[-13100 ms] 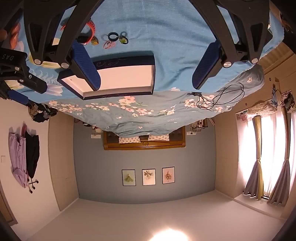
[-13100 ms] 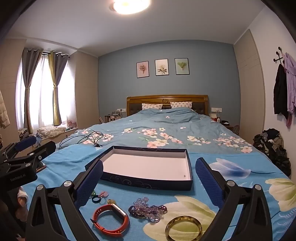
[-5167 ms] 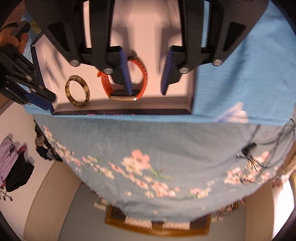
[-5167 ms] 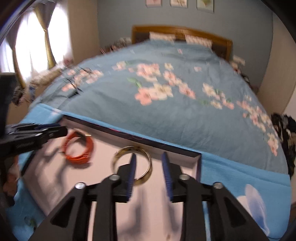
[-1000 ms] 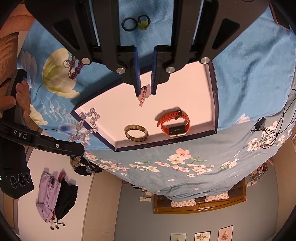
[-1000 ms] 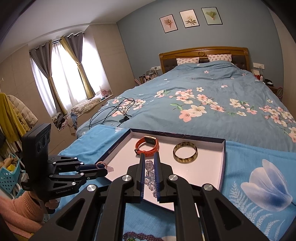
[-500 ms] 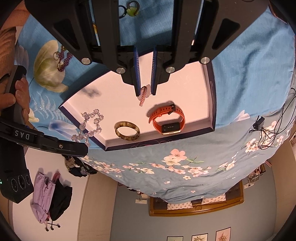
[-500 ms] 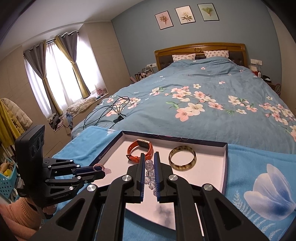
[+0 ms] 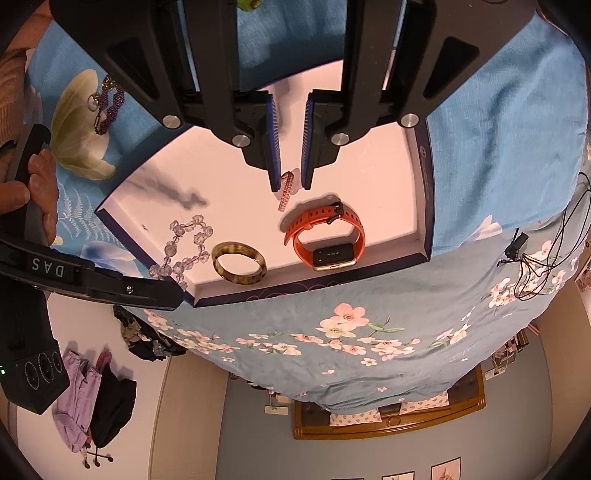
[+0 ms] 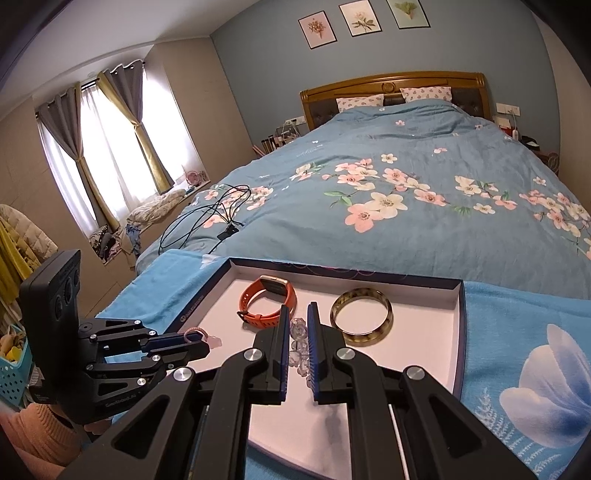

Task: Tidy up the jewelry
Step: 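Carry the pink clip with the left tool into the box while the right tool drops the clear beads there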

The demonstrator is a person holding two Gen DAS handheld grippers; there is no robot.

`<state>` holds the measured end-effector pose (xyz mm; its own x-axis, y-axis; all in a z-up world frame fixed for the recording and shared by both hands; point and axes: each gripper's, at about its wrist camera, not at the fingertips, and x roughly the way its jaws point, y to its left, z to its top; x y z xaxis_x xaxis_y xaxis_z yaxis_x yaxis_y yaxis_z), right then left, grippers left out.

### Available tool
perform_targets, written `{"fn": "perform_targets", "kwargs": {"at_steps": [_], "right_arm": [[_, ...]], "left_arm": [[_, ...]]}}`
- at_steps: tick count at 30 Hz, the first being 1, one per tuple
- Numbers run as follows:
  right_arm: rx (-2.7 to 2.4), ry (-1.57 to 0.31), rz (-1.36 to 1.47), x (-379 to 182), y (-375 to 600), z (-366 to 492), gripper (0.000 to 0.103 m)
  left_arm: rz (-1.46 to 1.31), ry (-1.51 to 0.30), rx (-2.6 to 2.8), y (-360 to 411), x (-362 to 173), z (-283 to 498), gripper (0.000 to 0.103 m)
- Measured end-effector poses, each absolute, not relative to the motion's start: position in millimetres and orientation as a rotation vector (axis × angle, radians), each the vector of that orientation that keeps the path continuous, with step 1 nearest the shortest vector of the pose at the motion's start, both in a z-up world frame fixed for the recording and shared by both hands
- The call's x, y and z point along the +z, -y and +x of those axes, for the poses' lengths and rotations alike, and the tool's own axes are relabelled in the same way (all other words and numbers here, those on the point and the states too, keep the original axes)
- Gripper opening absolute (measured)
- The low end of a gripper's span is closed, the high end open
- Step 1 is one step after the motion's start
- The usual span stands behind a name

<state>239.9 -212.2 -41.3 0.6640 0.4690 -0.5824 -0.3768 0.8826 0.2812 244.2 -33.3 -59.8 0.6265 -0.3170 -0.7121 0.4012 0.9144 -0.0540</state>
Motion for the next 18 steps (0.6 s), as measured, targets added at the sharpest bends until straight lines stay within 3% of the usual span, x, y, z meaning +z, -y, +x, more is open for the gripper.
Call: {"fn": "perform_targets", "kwargs": {"at_steps": [18], "right_arm": [[0.466, -0.737, 0.131, -61.1, 207.6, 265.8, 0.008]], "left_arm": [[0.113, -0.861, -0.392, 39.1, -77.8, 273.8, 0.011]]}}
